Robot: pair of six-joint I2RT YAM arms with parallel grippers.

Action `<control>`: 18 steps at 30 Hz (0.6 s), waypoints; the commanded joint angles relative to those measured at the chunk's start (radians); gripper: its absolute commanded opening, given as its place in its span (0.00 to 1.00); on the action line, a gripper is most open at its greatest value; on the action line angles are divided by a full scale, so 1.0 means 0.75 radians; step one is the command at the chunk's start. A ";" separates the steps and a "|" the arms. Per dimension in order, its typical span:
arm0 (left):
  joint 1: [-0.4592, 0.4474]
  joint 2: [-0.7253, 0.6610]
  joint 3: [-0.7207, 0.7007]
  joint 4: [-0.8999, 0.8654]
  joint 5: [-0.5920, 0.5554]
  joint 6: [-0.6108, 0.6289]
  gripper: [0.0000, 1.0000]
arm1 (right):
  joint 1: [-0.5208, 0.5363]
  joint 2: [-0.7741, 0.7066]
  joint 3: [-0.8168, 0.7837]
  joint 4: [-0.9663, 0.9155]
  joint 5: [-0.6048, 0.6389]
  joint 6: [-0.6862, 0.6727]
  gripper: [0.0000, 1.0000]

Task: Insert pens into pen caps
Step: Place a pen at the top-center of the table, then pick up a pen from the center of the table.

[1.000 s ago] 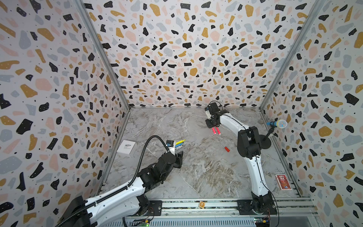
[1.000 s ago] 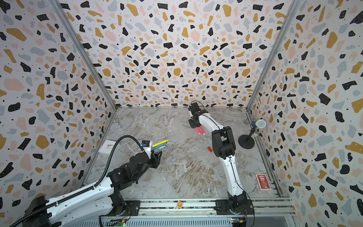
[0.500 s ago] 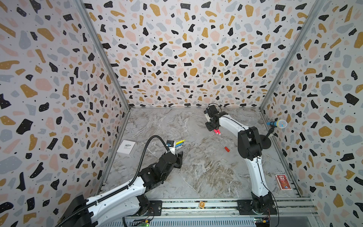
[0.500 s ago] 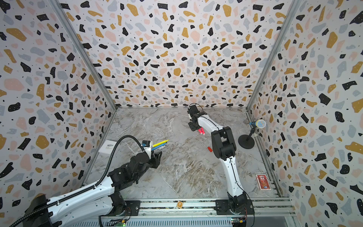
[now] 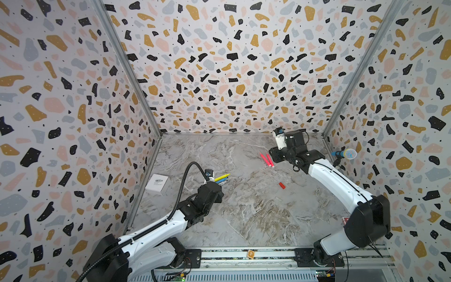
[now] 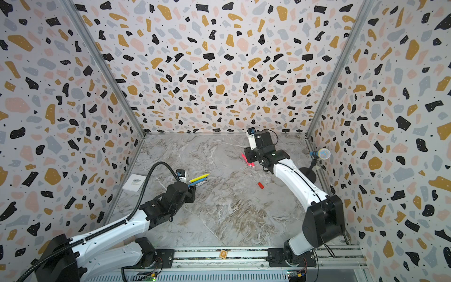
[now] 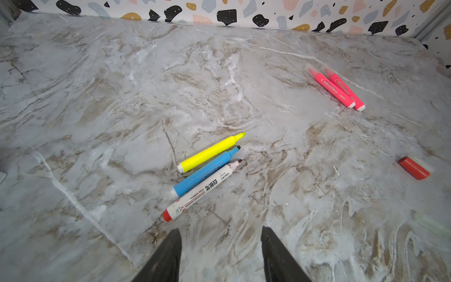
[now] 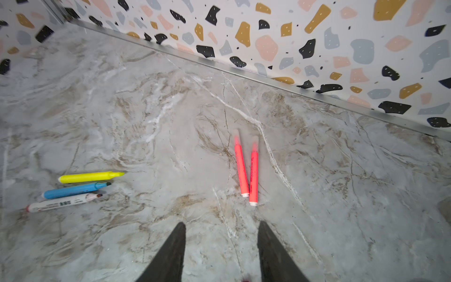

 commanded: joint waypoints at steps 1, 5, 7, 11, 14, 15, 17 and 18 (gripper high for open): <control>0.039 0.091 0.063 0.036 0.024 0.050 0.53 | -0.029 -0.120 -0.182 0.090 -0.157 0.076 0.50; 0.073 0.251 0.131 0.022 0.048 0.088 0.52 | -0.043 -0.260 -0.361 0.155 -0.267 0.091 0.51; 0.093 0.317 0.161 0.016 0.059 0.105 0.52 | -0.043 -0.300 -0.422 0.175 -0.311 0.088 0.52; 0.148 0.401 0.186 0.044 0.137 0.126 0.53 | -0.044 -0.322 -0.487 0.195 -0.385 0.073 0.54; 0.193 0.463 0.205 0.056 0.208 0.149 0.54 | -0.044 -0.323 -0.520 0.215 -0.414 0.066 0.55; 0.204 0.486 0.214 0.053 0.207 0.156 0.54 | -0.045 -0.321 -0.526 0.219 -0.427 0.065 0.55; 0.224 0.518 0.220 0.064 0.221 0.173 0.54 | -0.045 -0.327 -0.544 0.238 -0.462 0.067 0.56; 0.234 0.536 0.224 0.073 0.233 0.180 0.55 | -0.044 -0.329 -0.554 0.249 -0.475 0.070 0.56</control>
